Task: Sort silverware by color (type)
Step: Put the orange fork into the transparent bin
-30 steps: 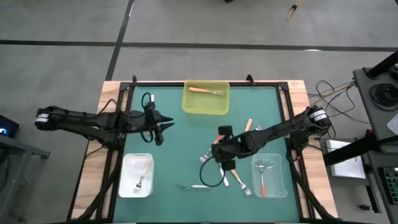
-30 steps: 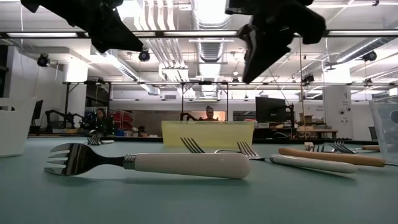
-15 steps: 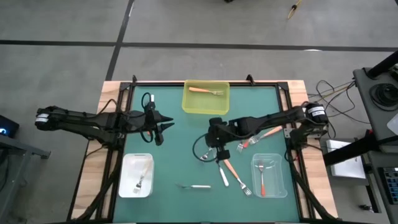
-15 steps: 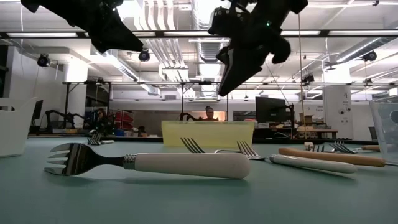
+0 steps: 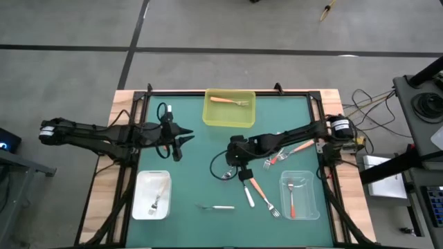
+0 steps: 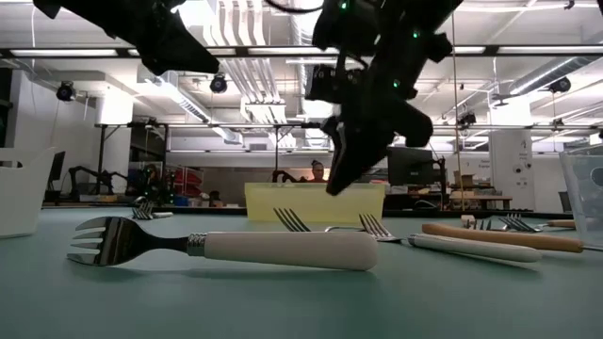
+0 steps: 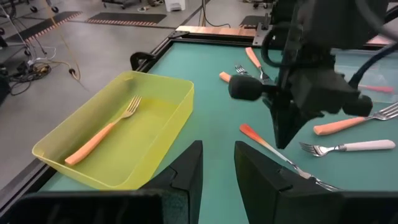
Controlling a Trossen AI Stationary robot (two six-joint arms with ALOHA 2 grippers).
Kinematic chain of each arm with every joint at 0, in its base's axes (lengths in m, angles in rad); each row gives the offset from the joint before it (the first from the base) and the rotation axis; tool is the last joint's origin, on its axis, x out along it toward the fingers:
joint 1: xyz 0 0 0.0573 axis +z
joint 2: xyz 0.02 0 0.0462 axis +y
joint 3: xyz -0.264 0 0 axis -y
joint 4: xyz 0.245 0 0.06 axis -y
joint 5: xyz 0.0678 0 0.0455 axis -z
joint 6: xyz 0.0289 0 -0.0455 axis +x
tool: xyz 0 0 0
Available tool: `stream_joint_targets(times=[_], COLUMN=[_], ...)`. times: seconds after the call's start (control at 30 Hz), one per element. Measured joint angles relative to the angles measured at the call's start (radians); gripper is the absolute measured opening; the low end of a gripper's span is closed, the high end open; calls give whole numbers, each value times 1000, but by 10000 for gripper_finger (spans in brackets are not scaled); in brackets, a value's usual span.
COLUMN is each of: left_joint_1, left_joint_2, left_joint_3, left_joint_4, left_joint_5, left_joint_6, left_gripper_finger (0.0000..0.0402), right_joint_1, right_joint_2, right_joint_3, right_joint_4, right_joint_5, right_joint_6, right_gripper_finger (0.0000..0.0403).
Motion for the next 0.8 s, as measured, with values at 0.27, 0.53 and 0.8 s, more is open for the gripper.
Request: stream_joint_targets(times=[0.27, 0.53, 0.8], left_joint_1=[0, 0, 0], left_joint_2=[5, 5, 11], left_joint_3=[0, 0, 0], left_joint_4=[-1, -2, -1], left_joint_5=[-1, -1, -2], left_joint_6=[0, 3, 18], left_gripper_finger=[75, 75, 75], right_joint_1=[1, 1, 1], right_joint_2=[82, 96, 97], right_joint_3=[17, 21, 20], right_joint_4=[-2, 5, 1], right_joint_5=[-38, -35, -38], right_joint_6=[1, 50, 69], right_gripper_finger=[9, 50, 138])
